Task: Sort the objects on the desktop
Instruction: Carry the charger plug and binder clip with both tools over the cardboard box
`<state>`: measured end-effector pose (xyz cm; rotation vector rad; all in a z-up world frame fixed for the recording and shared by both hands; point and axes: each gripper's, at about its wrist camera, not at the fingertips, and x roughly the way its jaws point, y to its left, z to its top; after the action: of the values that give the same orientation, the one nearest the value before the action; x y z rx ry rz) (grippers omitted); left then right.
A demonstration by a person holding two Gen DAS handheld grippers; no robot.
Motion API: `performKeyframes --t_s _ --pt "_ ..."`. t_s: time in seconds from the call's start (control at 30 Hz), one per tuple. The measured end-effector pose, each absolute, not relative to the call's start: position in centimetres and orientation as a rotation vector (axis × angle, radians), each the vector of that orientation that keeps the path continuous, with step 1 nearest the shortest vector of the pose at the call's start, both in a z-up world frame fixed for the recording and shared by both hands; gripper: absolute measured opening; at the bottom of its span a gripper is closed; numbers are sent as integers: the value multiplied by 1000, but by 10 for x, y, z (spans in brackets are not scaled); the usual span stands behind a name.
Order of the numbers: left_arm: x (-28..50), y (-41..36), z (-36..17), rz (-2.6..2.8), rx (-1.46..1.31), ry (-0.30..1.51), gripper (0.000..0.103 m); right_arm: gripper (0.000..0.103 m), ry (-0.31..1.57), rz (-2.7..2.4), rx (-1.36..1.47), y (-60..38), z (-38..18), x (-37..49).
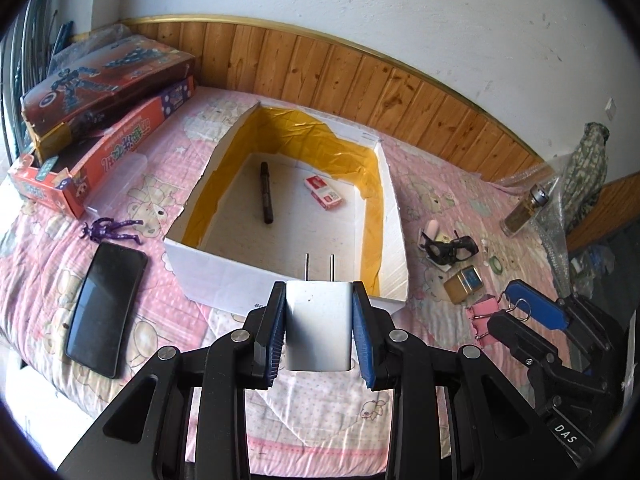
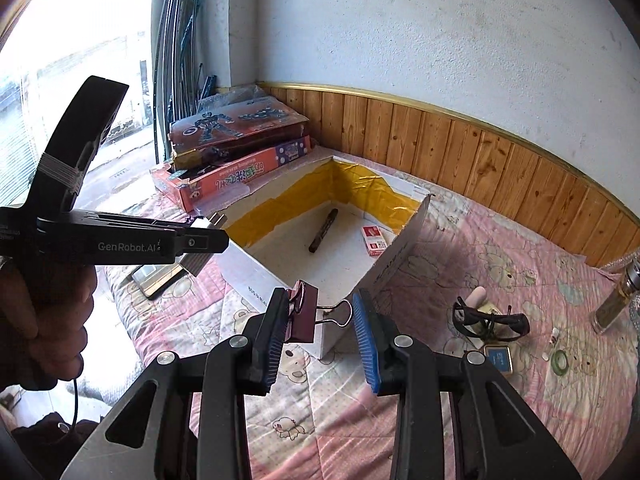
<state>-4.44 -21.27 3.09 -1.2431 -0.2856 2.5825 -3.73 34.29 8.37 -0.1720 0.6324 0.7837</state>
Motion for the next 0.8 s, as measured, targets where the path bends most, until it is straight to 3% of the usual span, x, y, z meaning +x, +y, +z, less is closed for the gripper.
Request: performKeyframes --t_s 0.8 --pt "-111 -241 17 2582 -1333 -267 31 35 667 818 -202 403 79 26"
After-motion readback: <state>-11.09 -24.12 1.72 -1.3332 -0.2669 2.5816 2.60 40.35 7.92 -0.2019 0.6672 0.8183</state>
